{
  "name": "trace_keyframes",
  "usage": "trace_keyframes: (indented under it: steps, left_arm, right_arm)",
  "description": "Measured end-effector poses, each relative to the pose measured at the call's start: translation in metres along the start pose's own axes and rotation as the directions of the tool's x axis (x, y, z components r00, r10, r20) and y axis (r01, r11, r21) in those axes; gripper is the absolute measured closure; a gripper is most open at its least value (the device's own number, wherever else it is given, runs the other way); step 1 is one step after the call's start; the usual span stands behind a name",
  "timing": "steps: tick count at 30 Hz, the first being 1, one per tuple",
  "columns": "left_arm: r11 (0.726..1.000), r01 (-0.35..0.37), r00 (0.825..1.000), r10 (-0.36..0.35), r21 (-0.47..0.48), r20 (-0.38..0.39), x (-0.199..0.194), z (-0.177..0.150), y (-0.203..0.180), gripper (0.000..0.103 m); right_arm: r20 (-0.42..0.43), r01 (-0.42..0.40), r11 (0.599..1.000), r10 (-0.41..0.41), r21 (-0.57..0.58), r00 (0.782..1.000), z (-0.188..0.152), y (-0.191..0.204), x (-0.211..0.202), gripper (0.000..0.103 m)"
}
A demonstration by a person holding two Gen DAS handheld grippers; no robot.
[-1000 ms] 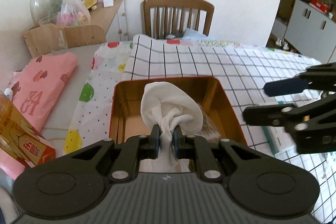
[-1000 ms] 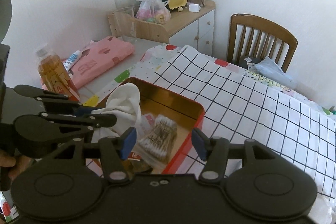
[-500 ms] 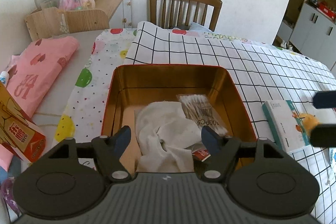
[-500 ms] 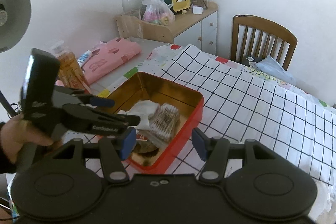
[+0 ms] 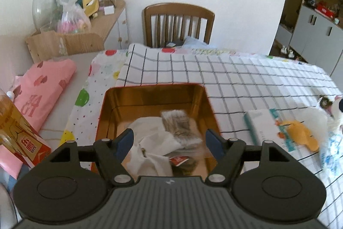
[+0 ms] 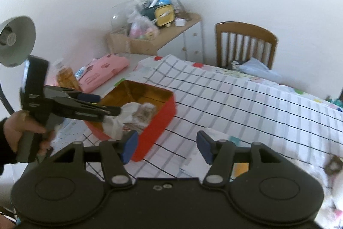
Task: Organize soft objects
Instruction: 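Move both tools away from the tin toward the soft items on the table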
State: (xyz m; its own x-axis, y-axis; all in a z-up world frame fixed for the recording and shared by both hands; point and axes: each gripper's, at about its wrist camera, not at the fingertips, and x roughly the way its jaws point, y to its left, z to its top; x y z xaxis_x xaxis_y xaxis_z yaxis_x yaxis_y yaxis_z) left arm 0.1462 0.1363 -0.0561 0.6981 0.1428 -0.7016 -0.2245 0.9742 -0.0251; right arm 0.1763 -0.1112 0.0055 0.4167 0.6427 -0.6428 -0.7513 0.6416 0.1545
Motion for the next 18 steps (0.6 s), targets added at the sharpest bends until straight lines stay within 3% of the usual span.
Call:
trace_keyframes:
  steps: [10,14,18]
  left_arm:
    - [0.999,0.040,0.997,-0.041,0.011,0.067,-0.041,0.009,-0.037,0.026]
    - [0.997,0.076,0.993,-0.077,0.018,0.091,-0.055,0.009,-0.057,0.019]
    - [0.993,0.107,0.987,-0.112,0.045,0.115,-0.067,0.008,-0.080,0.019]
  right_arm:
    - [0.054,0.070,0.996,-0.073,0.050,0.996,-0.030,-0.034,-0.053,0.039]
    - [0.084,0.100,0.993,-0.105,0.060,0.991,-0.042,-0.042,-0.074,0.032]
    - [0.109,0.131,0.988,-0.139,0.076,0.984,-0.055,-0.053,-0.093,0.022]
